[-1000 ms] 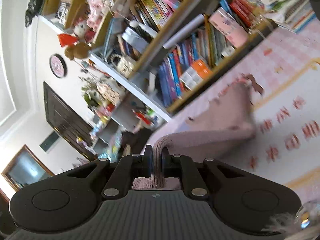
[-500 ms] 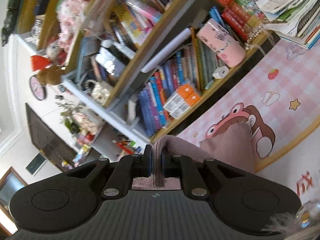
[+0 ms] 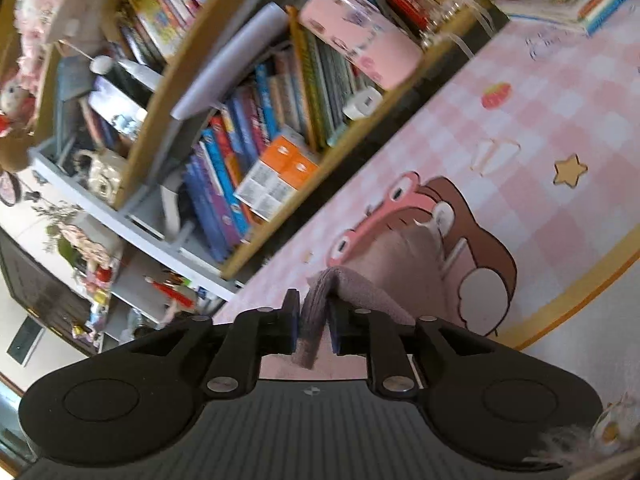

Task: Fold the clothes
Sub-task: 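Lower the hem onto the folded sweater and open the left gripper, then grasp the folded sweater edge with both grippers, one on each color half, then pinch the lavender half with the left gripper and lift it up, then fold the lavender half over onto the mauve half with the left gripper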

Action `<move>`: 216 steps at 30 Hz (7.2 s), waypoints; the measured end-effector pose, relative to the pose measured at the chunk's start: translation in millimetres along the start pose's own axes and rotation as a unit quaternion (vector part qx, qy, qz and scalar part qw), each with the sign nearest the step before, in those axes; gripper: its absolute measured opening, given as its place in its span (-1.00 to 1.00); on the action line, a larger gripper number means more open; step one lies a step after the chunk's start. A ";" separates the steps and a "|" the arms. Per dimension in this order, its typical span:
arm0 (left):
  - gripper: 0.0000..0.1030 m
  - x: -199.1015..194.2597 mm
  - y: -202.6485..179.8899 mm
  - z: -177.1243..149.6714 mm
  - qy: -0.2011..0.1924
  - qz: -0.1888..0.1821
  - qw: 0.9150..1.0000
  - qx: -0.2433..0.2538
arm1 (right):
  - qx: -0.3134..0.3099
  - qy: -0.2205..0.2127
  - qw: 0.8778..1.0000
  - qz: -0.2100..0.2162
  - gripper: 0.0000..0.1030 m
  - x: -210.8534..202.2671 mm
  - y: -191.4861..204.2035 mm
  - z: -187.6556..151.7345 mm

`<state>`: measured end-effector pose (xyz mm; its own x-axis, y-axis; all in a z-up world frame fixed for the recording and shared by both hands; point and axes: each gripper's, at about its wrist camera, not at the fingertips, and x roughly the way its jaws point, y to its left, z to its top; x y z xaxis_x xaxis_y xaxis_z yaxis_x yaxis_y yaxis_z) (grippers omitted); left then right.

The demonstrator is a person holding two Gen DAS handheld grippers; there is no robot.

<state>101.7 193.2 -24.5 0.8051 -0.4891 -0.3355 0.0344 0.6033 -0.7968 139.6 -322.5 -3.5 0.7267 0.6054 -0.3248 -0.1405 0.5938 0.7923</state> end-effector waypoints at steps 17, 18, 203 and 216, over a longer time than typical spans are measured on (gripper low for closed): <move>-0.09 8.2 -54.0 5.9 0.016 0.137 0.937 0.321 | -0.320 -0.021 0.937 -0.137 -0.10 16.4 46.6 -7.0; -0.12 13.9 -54.4 6.2 0.023 0.139 0.936 0.324 | -0.341 -0.012 0.929 -0.144 -0.11 21.7 49.5 -8.4; -0.56 -143.5 54.1 -56.9 -0.221 0.201 0.948 -0.113 | -0.527 0.196 0.820 0.110 0.25 78.2 100.8 -116.3; -0.59 -142.5 54.5 -56.6 -0.223 0.206 0.946 -0.113 | -0.508 0.220 0.824 0.122 0.22 76.5 88.8 -101.7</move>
<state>-44.6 260.0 -48.6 0.8940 0.1024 -0.4362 -0.4235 0.5106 -0.7483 114.3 -169.6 -10.5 0.3105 0.7729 -0.5533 -0.8988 0.4282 0.0938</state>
